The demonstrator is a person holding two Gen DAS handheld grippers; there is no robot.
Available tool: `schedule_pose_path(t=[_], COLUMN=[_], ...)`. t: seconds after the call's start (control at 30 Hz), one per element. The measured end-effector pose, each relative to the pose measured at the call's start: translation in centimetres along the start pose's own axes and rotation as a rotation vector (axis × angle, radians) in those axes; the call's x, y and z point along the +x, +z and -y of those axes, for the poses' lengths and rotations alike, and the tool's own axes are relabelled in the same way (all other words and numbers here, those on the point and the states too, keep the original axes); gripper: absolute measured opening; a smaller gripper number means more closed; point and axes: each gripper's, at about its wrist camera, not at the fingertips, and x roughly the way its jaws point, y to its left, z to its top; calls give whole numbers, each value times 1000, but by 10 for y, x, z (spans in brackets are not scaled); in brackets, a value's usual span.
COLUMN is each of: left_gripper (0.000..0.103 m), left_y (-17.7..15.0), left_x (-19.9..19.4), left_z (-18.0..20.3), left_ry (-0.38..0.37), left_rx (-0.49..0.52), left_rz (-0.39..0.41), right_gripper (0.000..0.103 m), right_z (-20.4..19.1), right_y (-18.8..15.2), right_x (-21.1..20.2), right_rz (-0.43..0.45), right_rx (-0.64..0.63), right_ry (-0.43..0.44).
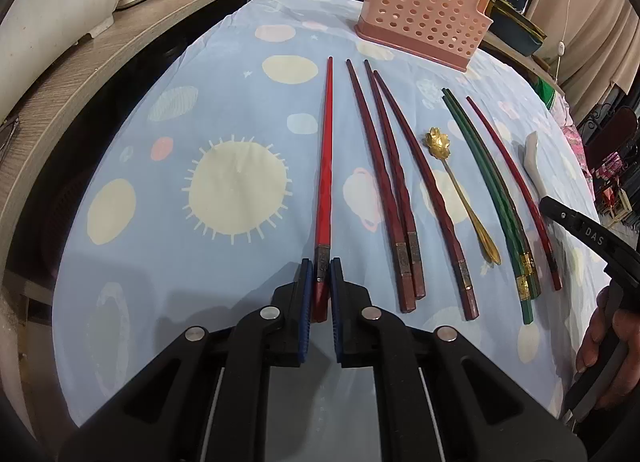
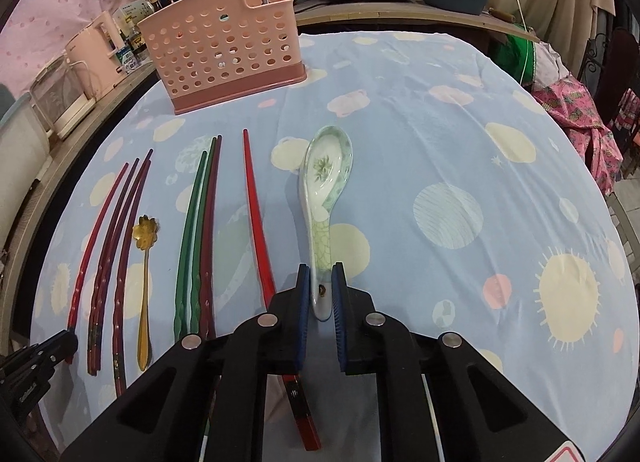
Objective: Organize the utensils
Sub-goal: 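Grasp the single red chopstick with the left tool while the right tool grasps the white ceramic spoon, then lift the red chopstick with the left tool while the right tool carries the spoon to the pink basket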
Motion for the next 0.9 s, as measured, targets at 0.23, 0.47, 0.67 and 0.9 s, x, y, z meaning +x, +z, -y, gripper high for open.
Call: schedule_pose_path(t=[0.23,0.47,0.67,0.9], left_gripper=[7,7,7,7], left_y=[-3,3,31,88], left_x=[-8,-38,-75,-116], left_z=[-1,-1,-6,-4], left_ry=[-6,-16,-37,-21], left_rx=[-14,-17,-44,-39], left_rz=[8,74,163,301], right_gripper=[10,7,7,7], right_z=[6,12,17,16], right_y=[-8,-4,18,52], right_x=[-18,-56,-85,-99], right_rz=[14,86,161,200], right_rx=[15,40,59,63], right_ry=[21,51,72,90])
